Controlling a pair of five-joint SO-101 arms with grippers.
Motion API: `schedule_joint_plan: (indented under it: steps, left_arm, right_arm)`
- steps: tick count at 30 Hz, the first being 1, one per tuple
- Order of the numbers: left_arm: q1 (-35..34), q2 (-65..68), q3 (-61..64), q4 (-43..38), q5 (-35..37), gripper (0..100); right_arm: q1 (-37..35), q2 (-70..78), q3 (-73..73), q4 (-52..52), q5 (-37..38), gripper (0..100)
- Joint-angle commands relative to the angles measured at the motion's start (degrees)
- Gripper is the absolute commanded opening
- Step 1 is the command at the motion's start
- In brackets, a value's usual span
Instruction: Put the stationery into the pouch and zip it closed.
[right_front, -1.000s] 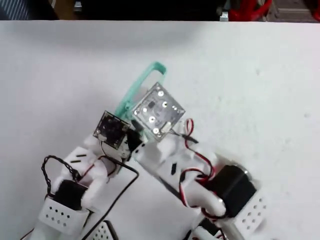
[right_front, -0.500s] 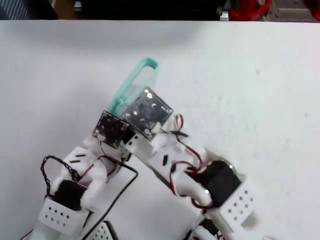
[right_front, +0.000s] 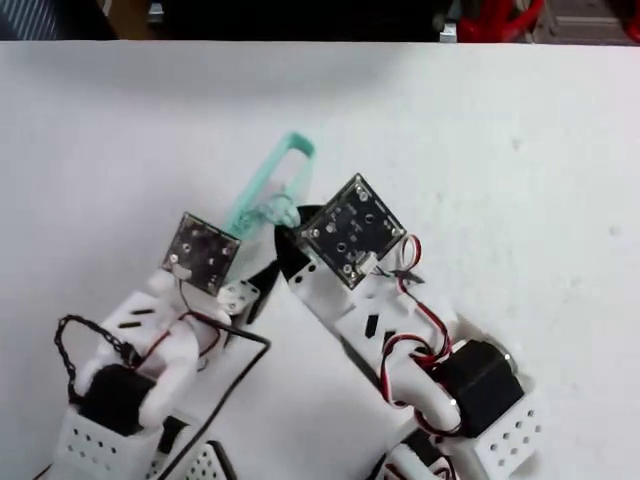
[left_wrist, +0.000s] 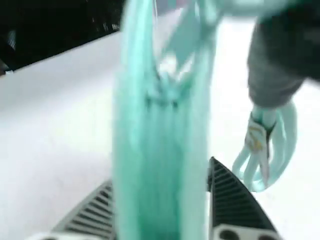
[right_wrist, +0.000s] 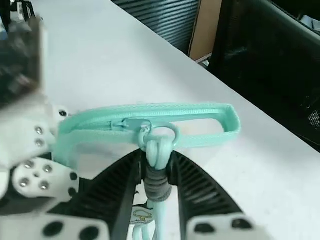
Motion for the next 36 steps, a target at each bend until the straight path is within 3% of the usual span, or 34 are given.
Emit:
schedule_joint_plan:
  steps: [1, 7, 11, 21, 28, 36]
  left_arm:
    - [0.04, -0.04, -6.51, -2.20, 0.09, 21]
    - [1.54, 0.04, -2.99, -9.05, 0.44, 19]
    - [4.62, 0.04, -0.09, -12.40, 0.18, 1]
    - [5.32, 0.04, 1.05, -9.67, 0.35, 2]
    - [5.49, -0.04, 1.23, -7.12, 0.09, 2]
    - [5.32, -0.04, 1.23, -6.95, 0.09, 2]
  right_arm:
    - [0.13, -1.01, -1.14, 0.75, 0.53, 1.8]
    - [0.04, -3.47, -1.14, 1.45, 0.53, 1.8]
    - [0.13, -4.00, -1.32, 0.22, 0.53, 1.8]
    - [0.57, -1.01, -1.41, -4.44, 0.09, 1.8]
    - [13.05, -2.15, -1.32, -14.37, 0.18, 1.8]
    - [21.85, 7.96, -1.67, -16.31, 0.18, 1.8]
